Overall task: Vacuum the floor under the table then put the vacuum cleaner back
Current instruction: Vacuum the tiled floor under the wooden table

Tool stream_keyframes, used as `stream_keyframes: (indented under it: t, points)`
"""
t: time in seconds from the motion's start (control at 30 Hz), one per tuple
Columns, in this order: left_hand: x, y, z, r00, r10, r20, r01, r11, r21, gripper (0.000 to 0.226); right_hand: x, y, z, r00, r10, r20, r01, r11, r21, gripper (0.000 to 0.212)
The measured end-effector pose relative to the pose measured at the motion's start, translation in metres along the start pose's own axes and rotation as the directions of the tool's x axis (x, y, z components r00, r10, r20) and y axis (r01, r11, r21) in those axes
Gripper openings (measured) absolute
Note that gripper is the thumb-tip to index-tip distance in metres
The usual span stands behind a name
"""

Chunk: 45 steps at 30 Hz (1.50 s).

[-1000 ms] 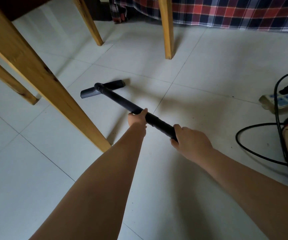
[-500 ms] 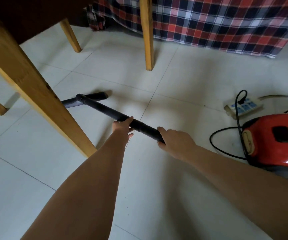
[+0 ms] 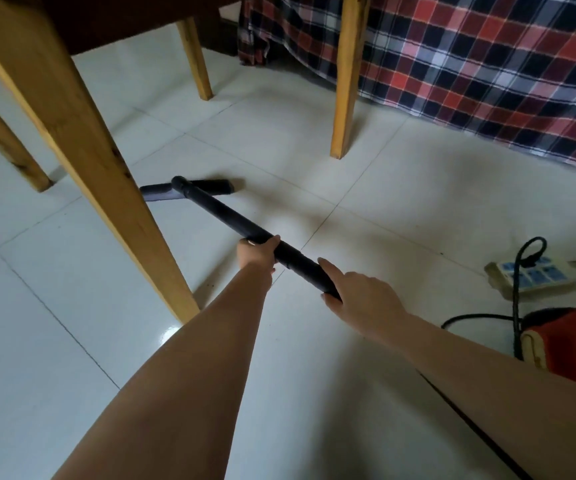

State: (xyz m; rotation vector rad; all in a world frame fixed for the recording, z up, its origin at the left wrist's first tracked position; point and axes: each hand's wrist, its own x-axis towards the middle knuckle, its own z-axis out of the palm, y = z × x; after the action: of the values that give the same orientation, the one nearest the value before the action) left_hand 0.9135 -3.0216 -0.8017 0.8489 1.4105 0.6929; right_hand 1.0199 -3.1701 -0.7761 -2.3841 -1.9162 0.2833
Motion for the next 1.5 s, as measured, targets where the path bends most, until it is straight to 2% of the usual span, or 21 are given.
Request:
stream_keyframes:
  t: [0.13,0.27,0.4,0.6,0.83,1.5]
  points:
    - [0.005,0.005,0.008,0.995,0.043,-0.091,-0.045,0.999,-0.020,0.023,0.019,0.015,-0.001,0.996,-0.086,-0.018,0.087,0.995,0.056,0.053]
    - [0.012,0.009,0.014,0.984,0.059,-0.168,-0.067,0.997,-0.045,0.020,0.043,0.028,0.000,0.986,-0.165,-0.012,0.165,0.986,0.021,0.055]
    - [0.019,0.015,0.013,0.970,0.036,-0.239,-0.063,0.993,-0.104,0.022,0.065,0.030,0.000,0.965,-0.262,-0.009,0.262,0.965,0.000,0.056]
    - [0.029,0.012,0.010,0.936,-0.020,-0.351,-0.055,0.978,-0.201,0.027,0.087,0.018,0.008,0.945,-0.328,-0.002,0.328,0.944,0.041,0.054]
    - [0.051,0.011,0.005,0.911,-0.043,-0.411,-0.070,0.965,-0.255,0.057,0.113,0.006,0.023,0.925,-0.379,-0.036,0.379,0.925,0.013,0.055]
    - [0.103,0.050,-0.015,0.881,-0.045,-0.471,-0.105,0.953,-0.286,0.053,0.201,-0.030,0.028,0.897,-0.435,-0.076,0.440,0.896,0.067,0.054]
